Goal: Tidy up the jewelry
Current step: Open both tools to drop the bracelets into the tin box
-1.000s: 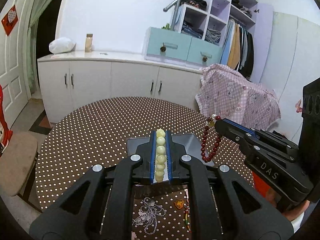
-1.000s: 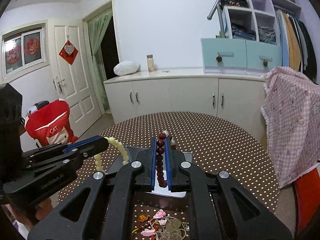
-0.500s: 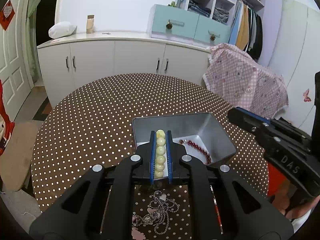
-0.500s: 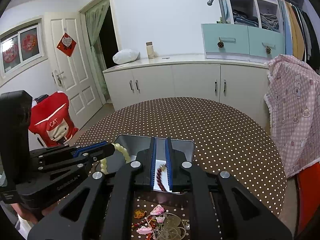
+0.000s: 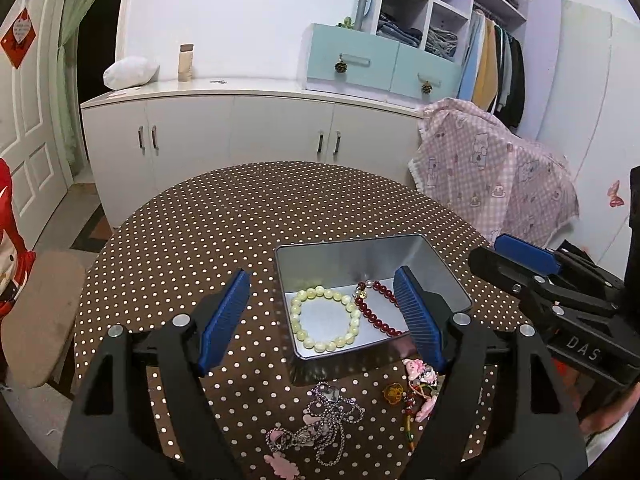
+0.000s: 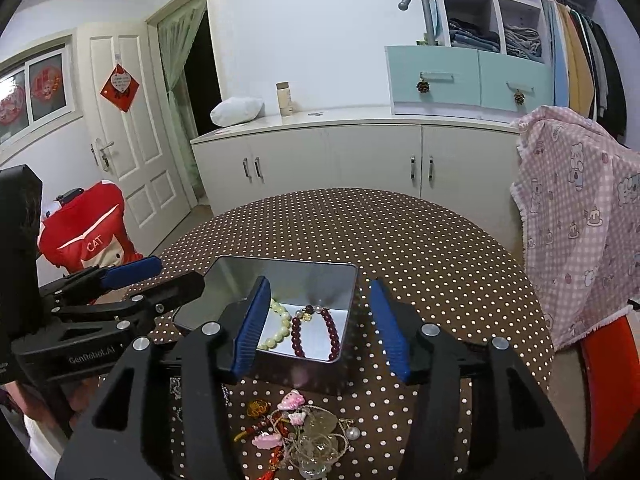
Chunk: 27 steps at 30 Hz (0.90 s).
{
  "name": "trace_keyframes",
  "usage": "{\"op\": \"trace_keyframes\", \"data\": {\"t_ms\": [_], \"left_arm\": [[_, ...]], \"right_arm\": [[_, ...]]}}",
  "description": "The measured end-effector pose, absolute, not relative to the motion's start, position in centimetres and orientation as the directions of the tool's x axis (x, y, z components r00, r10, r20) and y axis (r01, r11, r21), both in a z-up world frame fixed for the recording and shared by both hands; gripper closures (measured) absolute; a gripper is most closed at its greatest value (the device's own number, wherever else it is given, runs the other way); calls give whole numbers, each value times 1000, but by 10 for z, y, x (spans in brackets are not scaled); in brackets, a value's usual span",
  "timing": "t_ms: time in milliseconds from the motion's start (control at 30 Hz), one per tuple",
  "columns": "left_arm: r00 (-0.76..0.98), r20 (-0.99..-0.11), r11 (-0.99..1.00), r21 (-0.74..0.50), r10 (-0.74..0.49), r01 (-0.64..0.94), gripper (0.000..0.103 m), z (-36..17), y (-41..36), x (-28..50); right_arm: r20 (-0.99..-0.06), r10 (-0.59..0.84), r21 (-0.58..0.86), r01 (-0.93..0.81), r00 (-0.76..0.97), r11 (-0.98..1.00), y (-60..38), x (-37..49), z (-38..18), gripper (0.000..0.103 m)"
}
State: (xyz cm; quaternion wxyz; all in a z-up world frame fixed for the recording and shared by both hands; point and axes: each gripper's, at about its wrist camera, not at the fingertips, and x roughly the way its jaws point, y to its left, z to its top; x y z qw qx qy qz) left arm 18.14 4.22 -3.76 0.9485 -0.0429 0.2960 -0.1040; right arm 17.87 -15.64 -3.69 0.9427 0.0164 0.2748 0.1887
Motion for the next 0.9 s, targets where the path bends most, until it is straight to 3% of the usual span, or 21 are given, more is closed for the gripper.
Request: {"op": "trace_keyframes", "data": {"t_ms": [433,900], "left_arm": [[814,-543,978,-123,-208,168,29,-33,43,167],[806,-561,982,-85,-189,171,29,-49,65,123]], "right_arm": [[-513,354,135,-334,782,933,-157,168,-38,51],[-512,389,140,-372,766,918,-146,134,-46,37]]}}
